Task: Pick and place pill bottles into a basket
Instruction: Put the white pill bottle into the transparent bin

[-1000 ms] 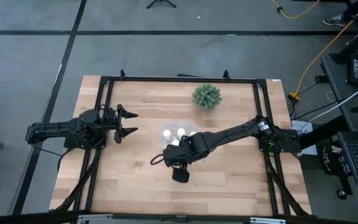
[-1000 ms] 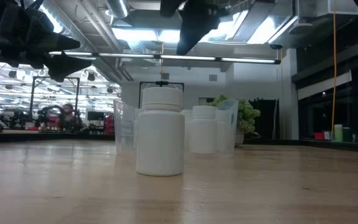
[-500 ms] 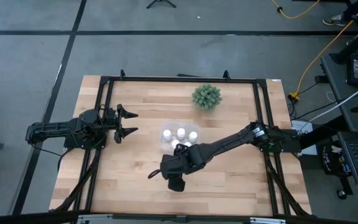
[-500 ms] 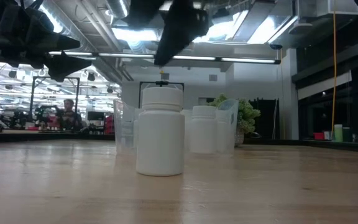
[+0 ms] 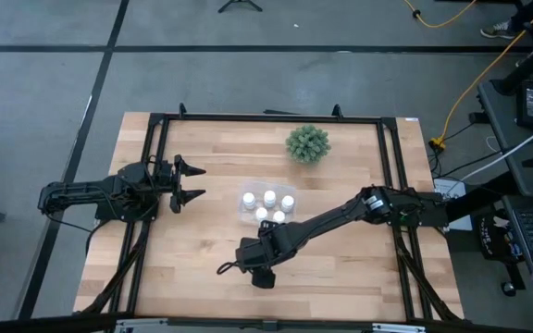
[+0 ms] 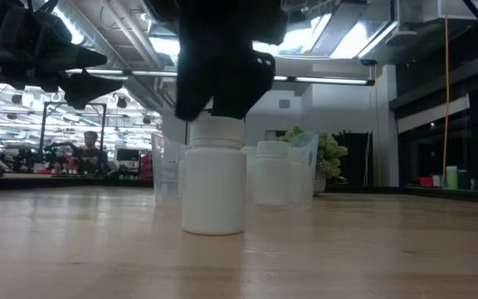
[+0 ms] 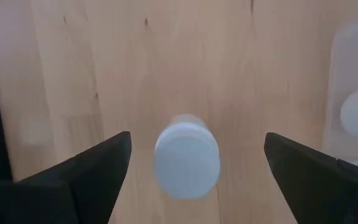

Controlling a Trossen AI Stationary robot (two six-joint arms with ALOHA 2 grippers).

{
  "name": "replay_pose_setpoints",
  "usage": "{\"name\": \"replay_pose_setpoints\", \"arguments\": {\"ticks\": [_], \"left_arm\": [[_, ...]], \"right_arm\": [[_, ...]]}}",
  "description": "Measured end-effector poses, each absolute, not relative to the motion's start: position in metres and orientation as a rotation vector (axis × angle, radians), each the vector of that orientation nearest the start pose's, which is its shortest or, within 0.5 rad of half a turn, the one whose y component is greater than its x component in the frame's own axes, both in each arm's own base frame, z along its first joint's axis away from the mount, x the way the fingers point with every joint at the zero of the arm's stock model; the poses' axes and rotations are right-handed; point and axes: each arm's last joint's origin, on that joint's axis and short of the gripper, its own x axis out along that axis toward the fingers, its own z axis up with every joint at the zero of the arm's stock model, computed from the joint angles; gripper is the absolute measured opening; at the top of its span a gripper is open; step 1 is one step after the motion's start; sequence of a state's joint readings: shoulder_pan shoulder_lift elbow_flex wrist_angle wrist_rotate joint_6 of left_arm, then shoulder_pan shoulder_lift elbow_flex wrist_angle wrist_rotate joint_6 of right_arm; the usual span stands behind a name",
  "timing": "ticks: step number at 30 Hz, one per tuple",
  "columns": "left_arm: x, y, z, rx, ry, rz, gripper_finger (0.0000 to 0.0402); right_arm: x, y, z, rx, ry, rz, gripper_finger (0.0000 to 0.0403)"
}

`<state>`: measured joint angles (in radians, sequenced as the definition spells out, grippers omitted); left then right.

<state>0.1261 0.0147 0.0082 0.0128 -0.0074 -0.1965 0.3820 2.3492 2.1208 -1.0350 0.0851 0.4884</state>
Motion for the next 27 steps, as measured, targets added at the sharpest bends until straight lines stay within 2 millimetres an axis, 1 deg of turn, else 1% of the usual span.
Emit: {"name": "replay_pose_setpoints", "arguments": {"ticks": [4,7,13,16,18,21,27], "left_arm": [[0.097,0.013,0.166,-0.196,-0.020,0.132,0.0328],[0.097,0.013,0.167,-0.196,-0.021,0.132,0.0329],[0.097,0.013,0.167,-0.196,-0.023,0.132,0.0327],[0.097,0.013,0.167,-0.196,-0.023,0.132,0.0329],[0.097,0.013,0.167,-0.195,-0.023,0.132,0.0328],[0.097,0.013,0.167,-0.196,-0.023,0.132,0.0327],[0.097,0.013,0.167,-0.196,-0.023,0.132,0.0328]], "right_arm": [[0.454,0.180,0.191,0.102,1.288,-0.042,0.0368],[0.455,0.181,0.182,0.114,1.319,-0.024,0.0368],[0.456,0.182,0.184,0.104,1.286,-0.034,0.0368],[0.457,0.182,0.184,0.107,1.280,-0.031,0.0354],[0.457,0.182,0.184,0.107,1.281,-0.032,0.0335],[0.457,0.182,0.184,0.112,1.279,-0.034,0.0291],[0.457,0.183,0.185,0.129,1.292,-0.004,0.0162]]}}
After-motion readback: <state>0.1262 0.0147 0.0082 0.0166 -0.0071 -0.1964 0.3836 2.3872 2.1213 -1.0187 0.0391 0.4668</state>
